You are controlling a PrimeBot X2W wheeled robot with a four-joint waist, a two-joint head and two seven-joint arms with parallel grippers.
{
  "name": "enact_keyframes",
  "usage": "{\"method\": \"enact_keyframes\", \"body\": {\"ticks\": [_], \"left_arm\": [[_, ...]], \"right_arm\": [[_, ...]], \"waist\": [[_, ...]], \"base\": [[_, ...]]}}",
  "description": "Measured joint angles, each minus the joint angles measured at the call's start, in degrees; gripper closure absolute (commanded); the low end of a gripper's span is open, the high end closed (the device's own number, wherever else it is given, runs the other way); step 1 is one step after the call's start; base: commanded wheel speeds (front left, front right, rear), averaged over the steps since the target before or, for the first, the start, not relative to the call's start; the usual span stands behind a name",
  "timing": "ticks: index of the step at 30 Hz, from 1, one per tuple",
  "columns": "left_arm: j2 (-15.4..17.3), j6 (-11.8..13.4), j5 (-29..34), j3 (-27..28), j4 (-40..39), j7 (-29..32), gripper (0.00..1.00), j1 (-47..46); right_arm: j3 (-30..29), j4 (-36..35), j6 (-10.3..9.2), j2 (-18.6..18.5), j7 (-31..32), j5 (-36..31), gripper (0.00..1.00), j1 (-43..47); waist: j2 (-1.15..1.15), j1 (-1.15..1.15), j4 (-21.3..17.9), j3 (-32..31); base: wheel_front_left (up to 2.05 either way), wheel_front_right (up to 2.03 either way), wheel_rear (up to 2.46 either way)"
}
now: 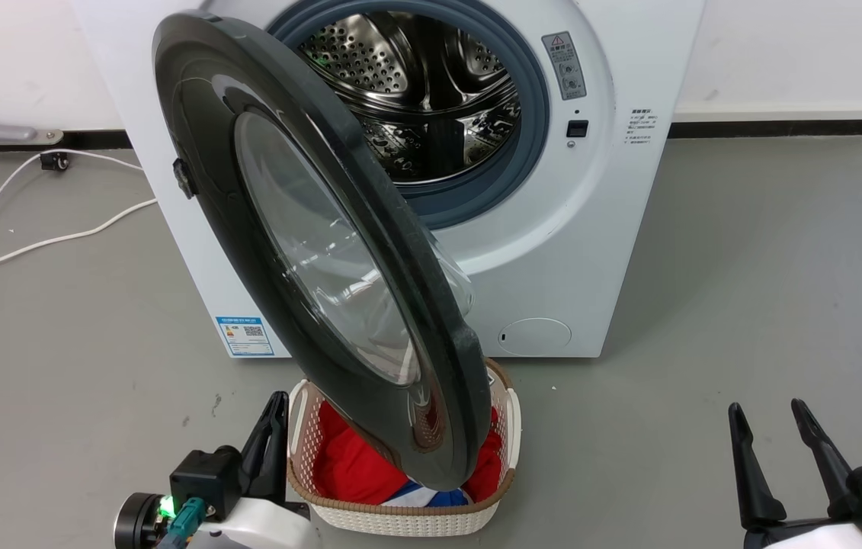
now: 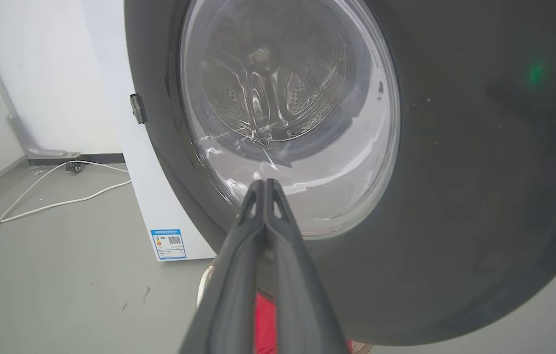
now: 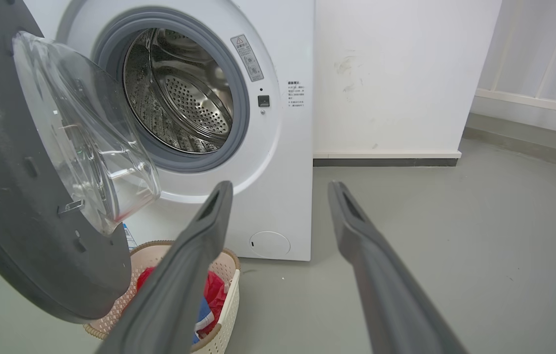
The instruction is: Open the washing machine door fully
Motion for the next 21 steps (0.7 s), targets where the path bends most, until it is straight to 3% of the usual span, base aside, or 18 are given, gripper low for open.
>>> {"method": "enact_keyframes", "body": {"ticks": [11, 21], "left_arm": [[0.1, 0.6, -0.8, 0.4, -2.2, 0.0, 1.00, -2.0], [0.5, 2.1, 0.3, -0.2, -15.7, 1.4, 1.00, -8.0]], "right_arm": [[0.1, -0.2, -0.01, 0.3, 0.3, -0.2, 0.00, -0.1], [-0.1, -0.2, -0.01, 0.4, 0.3, -0.1, 0.00, -0.4]], "waist": [[0.00, 0.00, 0.0, 0.3], [0.00, 0.00, 0.4, 0.4]], "base": [[0.00, 0.00, 0.00], [0.00, 0.00, 0.00]]}}
